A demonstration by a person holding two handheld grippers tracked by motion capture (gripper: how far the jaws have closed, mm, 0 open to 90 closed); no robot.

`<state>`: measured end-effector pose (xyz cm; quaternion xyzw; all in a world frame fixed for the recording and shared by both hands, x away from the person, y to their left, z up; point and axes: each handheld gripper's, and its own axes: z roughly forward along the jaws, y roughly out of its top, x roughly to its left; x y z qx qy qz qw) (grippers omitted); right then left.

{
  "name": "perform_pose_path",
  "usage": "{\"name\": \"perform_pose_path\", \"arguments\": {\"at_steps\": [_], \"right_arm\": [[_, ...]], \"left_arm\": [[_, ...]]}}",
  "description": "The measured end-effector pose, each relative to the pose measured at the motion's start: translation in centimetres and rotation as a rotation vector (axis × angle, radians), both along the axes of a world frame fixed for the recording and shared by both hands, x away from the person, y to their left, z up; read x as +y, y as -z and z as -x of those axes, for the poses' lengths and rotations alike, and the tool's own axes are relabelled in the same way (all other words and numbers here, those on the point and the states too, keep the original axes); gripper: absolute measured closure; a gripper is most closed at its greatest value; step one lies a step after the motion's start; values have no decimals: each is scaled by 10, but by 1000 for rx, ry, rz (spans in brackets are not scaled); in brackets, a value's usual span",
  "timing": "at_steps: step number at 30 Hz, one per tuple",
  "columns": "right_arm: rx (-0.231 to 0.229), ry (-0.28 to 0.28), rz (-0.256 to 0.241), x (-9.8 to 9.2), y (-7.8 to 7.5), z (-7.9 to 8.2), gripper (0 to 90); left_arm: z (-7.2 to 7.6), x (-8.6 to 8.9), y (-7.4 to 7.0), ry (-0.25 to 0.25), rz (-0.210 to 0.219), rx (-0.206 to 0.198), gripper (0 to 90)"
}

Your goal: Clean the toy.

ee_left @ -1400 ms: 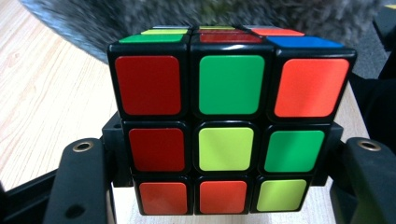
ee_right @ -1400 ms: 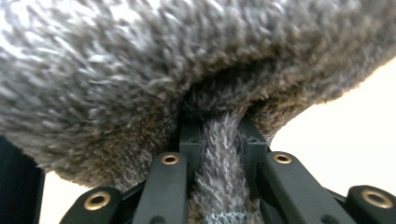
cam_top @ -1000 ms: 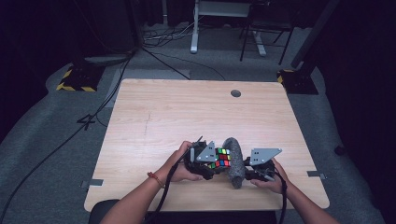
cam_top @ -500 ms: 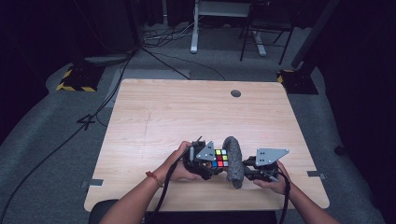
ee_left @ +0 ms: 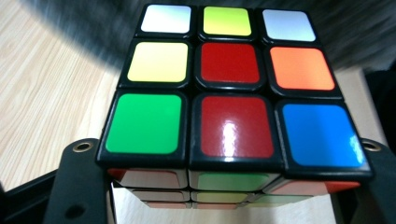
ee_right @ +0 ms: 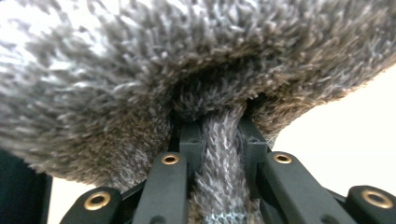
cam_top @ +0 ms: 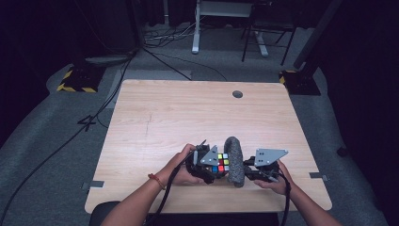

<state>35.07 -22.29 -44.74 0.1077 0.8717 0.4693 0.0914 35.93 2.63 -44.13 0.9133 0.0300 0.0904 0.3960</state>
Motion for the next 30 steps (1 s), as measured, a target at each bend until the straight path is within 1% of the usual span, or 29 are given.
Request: {"name": "perform_pose_path", "arguments": {"at_steps": [1, 3, 6, 7, 8, 9, 11, 13, 15, 16, 18, 20, 22, 23, 25, 27, 29, 30], "right_arm": [[3, 5, 13, 0, 2, -2, 770], [19, 5, 29, 1, 6, -3, 770], [32, -1, 55, 3, 11, -3, 770], [41, -7, 63, 4, 14, -3, 770], [41, -15, 81, 5, 16, -2, 769], [45, -21, 89, 7, 18, 0, 769], [41, -24, 89, 8, 17, 1, 769], [27, -21, 82, 6, 15, 2, 769], [17, -13, 53, 2, 10, 3, 769], [12, -8, 29, 0, 7, 3, 770], [-2, 4, 1, -2, 1, 4, 769], [-20, 19, -22, -5, -4, 4, 770], [-26, 36, -26, -6, -5, 2, 770], [-21, 42, -30, -7, -5, 1, 770], [-16, 55, -11, -6, -3, -1, 770], [-6, 52, -13, -5, -1, -2, 770], [-7, 41, -24, -6, -1, -1, 770], [-6, 35, -40, -7, -1, -1, 770]], "left_arm": [[2, -1, -1, 5, 4, -10, 330], [4, -2, -3, 14, 19, -13, 331], [5, -2, -6, 3, 52, -7, 329], [5, -2, -7, -1, 63, -12, 328], [5, -2, -8, -3, 63, -13, 328], [4, -2, -9, -1, 55, -12, 329], [3, -1, -8, -3, 52, -6, 329], [1, 0, -7, -10, 39, -6, 329], [-1, -1, -3, -12, 9, 4, 329], [-2, -1, 0, -9, -5, 7, 329], [-2, -3, 4, -6, -10, 23, 329], [-1, -5, 6, 5, -14, 24, 329], [0, -7, 5, 3, -7, 26, 329], [1, -7, 5, 11, -3, 25, 329], [4, -9, 3, 16, 0, 9, 329], [5, -11, 4, 14, -23, -1, 328], [5, -10, 6, 1, -24, 2, 322], [4, -10, 6, -1, -21, 6, 317]]}}
